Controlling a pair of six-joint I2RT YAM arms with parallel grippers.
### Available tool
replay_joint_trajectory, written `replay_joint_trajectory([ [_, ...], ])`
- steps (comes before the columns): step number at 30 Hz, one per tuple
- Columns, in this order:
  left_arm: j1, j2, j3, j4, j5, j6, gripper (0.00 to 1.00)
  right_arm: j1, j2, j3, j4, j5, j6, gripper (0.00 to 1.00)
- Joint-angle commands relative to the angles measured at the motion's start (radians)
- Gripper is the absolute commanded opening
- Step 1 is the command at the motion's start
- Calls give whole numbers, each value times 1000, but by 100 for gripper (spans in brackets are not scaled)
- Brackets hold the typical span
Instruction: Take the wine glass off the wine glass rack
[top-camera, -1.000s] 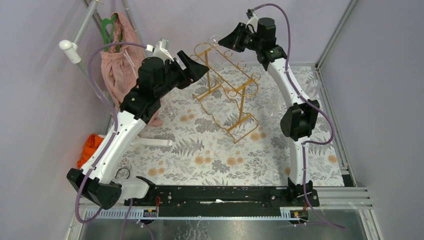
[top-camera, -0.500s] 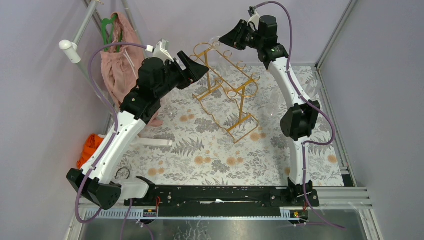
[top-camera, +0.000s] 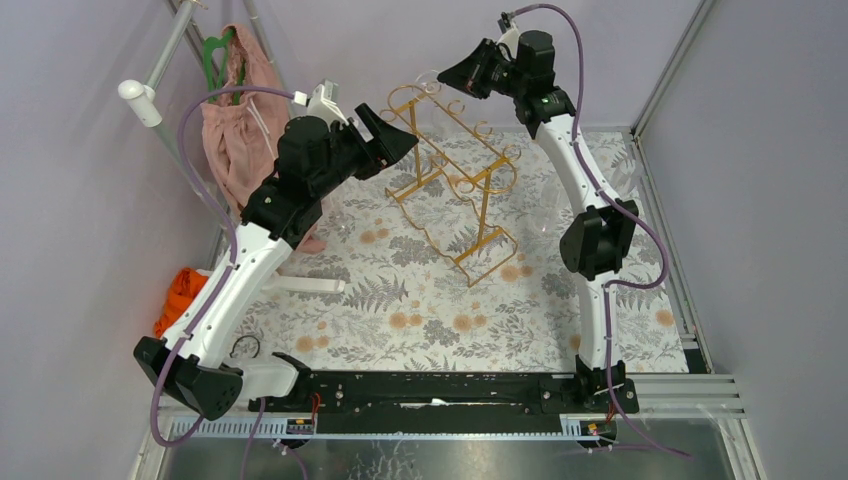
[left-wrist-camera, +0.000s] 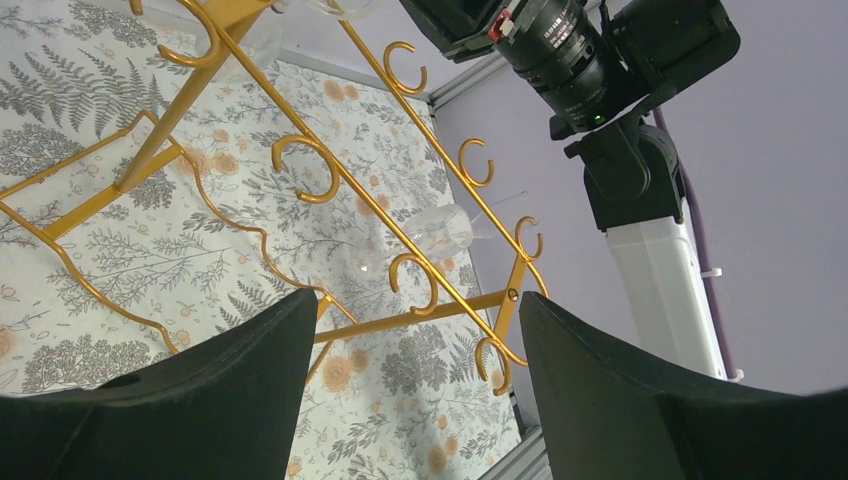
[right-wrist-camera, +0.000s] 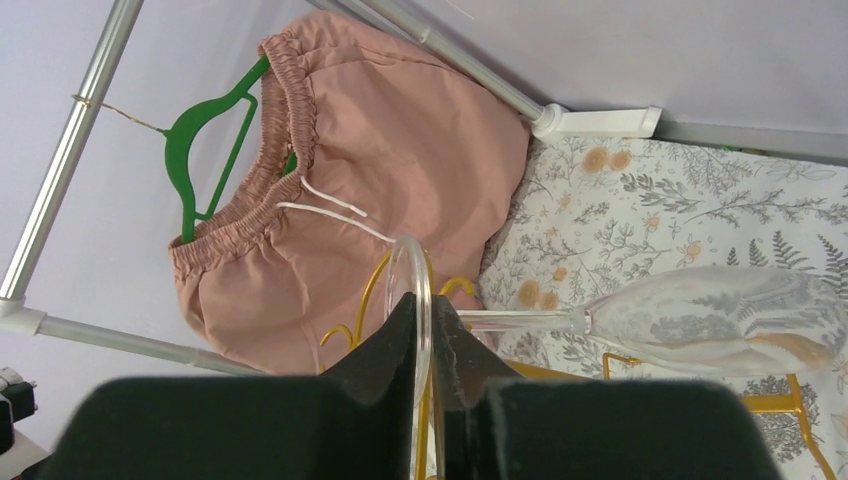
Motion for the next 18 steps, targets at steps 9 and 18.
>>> replay_joint_trajectory([
  [9,9,-27,-31,62,-21,22,82,-21,23,16,94,-97,128,0],
  [18,20,-30,-50,72,-10,14,82,-24,-5,-12,198,-110,247,0],
])
